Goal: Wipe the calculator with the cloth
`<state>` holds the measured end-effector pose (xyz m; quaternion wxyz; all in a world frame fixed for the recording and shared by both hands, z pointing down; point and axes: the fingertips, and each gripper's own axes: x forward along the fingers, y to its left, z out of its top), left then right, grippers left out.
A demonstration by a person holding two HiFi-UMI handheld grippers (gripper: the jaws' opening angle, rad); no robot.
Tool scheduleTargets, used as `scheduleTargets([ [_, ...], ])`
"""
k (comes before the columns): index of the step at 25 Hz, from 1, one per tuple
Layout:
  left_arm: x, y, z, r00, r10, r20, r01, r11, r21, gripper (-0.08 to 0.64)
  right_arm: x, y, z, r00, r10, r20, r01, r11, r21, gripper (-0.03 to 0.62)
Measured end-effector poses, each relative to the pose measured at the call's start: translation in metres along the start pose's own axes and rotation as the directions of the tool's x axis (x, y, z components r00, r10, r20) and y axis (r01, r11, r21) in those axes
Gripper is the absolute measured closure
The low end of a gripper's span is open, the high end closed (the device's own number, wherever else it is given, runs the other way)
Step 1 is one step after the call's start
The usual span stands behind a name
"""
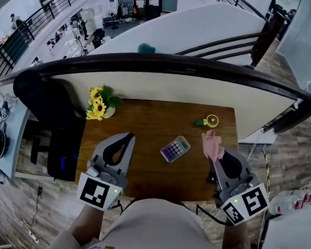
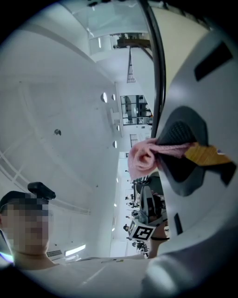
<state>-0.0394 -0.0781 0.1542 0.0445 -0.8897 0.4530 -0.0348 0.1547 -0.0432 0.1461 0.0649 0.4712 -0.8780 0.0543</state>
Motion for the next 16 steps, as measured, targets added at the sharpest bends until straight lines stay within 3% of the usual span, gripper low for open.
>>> scheduleTargets([
  [5, -0.013, -0.011, -0.025, 0.997, -0.006, -0.076, 0.003, 0.999, -0.041, 0.558, -0.004, 0.006, -0.032, 0.998, 0.008, -0.062, -0.004, 0.997, 0.071, 0.552],
  [16, -0.014, -0.01, -0.006, 0.999, -0.013, -0.033, 0.012, 1.0, -0.027, 0.558, -0.007, 0.007, -0.026, 0.998, 0.0, -0.062, 0.002, 0.999, 0.038, 0.552],
])
